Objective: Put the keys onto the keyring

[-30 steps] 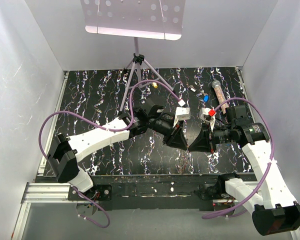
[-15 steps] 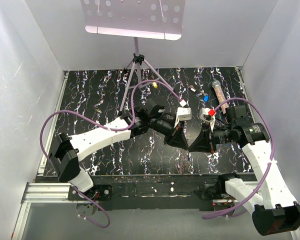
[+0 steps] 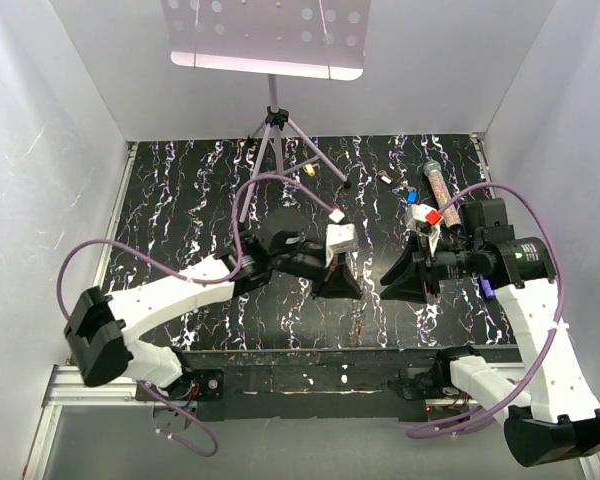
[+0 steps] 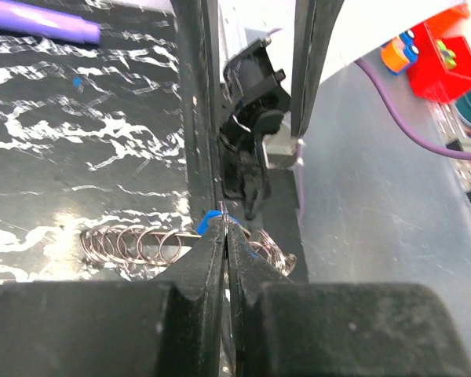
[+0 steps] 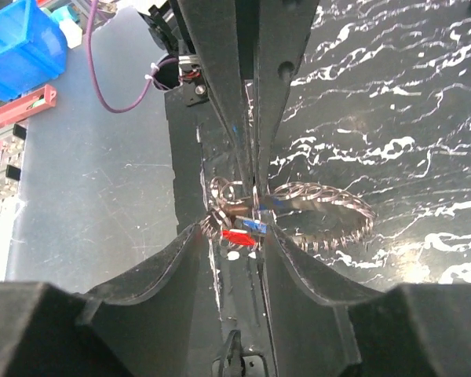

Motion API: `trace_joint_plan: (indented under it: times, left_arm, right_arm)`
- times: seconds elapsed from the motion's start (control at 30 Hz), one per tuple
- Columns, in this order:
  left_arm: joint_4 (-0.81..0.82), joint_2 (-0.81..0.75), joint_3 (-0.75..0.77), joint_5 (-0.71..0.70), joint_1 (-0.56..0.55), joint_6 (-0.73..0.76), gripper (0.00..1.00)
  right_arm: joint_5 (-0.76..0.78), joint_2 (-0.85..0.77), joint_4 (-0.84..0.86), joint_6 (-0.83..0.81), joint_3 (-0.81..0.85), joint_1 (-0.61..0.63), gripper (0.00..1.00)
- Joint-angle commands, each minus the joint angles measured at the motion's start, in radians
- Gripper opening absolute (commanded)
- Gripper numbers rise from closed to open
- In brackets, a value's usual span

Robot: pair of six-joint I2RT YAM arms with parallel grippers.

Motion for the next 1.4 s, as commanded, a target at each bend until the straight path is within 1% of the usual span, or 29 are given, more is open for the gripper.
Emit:
trace_joint_plan:
  times: [0.0, 0.1, 0.2, 0.27, 0.37, 0.47, 0.5, 0.67, 0.77, 0.83, 1.03, 1.07, 1.13, 1.23, 1.37]
  left_arm:
    - [0.395, -0.167, -0.161, -0.097, 0.009, -0.067, 0.0]
    - [0.633, -0.21, -0.261, -0.13, 0.015, -0.125, 0.0]
    - [0.875, -0.222, -0.352, -0.16, 0.027, -0.211, 0.0]
    - [1.003, -0.226, -0.393, -0.18, 0.039, -0.279, 0.0]
    - [1.173, -0.218, -0.444, -0.198, 0.059, -0.372, 0.0]
    - [1.269, -0.204, -0.467, -0.209, 0.073, -0.437, 0.0]
    - [1.292, -0.198, -0.475, -0.21, 0.078, -0.454, 0.0]
    - [1.349, -0.18, -0.496, -0.22, 0.084, -0.48, 0.0]
    - [1.361, -0.164, -0.495, -0.201, 0.09, -0.481, 0.0]
    - [1.361, -0.155, -0.493, -0.189, 0.093, -0.475, 0.0]
    - [1.346, -0.14, -0.499, -0.16, 0.095, -0.434, 0.0]
    - [1.346, -0.143, -0.505, -0.161, 0.095, -0.422, 0.0]
    - [1.349, -0.15, -0.519, -0.164, 0.098, -0.4, 0.0]
    - [1.33, -0.161, -0.524, -0.148, 0.101, -0.363, 0.0]
    - [1.297, -0.176, -0.525, -0.108, 0.102, -0.319, 0.0]
  right_arm:
    - [-0.06, 0.025, -0.088, -0.088, 0.106, 0.001, 0.47]
    - [-0.169, 0.032, -0.08, -0.149, 0.117, -0.001, 0.48]
    - [-0.286, 0.001, 0.03, -0.157, 0.066, -0.001, 0.48]
    - [-0.309, -0.028, 0.175, -0.063, 0.023, -0.001, 0.48]
    - [-0.295, -0.074, 0.451, 0.206, -0.032, 0.002, 0.48]
    - [-0.257, -0.114, 0.711, 0.436, -0.078, 0.004, 0.48]
    - [-0.241, -0.119, 0.783, 0.49, -0.087, 0.005, 0.48]
    - [-0.165, -0.113, 0.932, 0.662, -0.09, 0.021, 0.47]
    - [-0.117, -0.105, 1.053, 0.784, -0.098, 0.03, 0.46]
    - [-0.083, -0.099, 1.075, 0.826, -0.093, 0.039, 0.46]
    - [-0.05, -0.096, 1.02, 0.803, -0.119, 0.103, 0.44]
    - [-0.047, -0.099, 0.995, 0.788, -0.12, 0.116, 0.44]
    - [-0.027, -0.105, 0.928, 0.692, -0.113, 0.159, 0.43]
    - [0.004, -0.114, 0.853, 0.607, -0.106, 0.191, 0.43]
    - [0.016, -0.111, 0.83, 0.538, -0.098, 0.191, 0.43]
